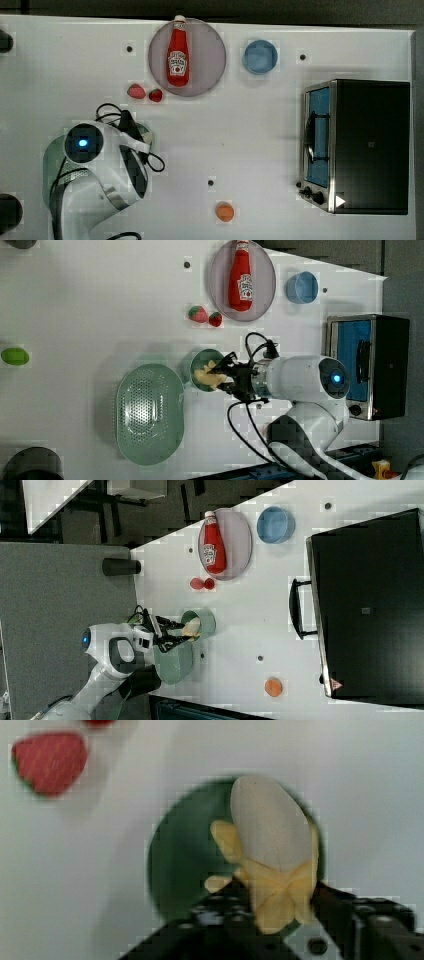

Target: Pick Banana and place it in mug.

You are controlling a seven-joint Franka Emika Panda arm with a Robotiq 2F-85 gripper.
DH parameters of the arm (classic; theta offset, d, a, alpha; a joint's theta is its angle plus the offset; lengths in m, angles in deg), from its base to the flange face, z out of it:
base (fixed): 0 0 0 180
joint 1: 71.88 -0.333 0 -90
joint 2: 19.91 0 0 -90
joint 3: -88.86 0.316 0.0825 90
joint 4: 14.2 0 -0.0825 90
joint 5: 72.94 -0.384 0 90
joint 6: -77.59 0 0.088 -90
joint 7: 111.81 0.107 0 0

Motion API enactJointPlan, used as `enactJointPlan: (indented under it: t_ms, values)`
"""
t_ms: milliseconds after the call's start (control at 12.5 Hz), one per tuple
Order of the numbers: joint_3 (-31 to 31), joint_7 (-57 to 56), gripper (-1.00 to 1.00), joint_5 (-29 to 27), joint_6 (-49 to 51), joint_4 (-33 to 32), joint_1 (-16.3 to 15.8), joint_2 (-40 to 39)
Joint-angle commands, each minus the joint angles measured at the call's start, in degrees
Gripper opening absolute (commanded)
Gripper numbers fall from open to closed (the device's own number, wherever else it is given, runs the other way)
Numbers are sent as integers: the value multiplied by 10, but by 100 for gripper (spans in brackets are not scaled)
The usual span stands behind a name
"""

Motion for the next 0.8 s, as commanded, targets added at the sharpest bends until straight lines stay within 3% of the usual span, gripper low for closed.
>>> enactJointPlan:
  t_ms: [80, 160, 240, 480, 800]
  values:
    - [12, 33, 69, -7, 1, 7, -3, 25]
    - [10, 33, 92, -7, 3, 6, -3, 29]
    - [9, 32, 100, -7, 2, 6, -2, 34]
    - [6, 33, 100, -9, -13, 16, -1, 55]
    - [-33, -10, 100, -9, 92, 32, 11, 149]
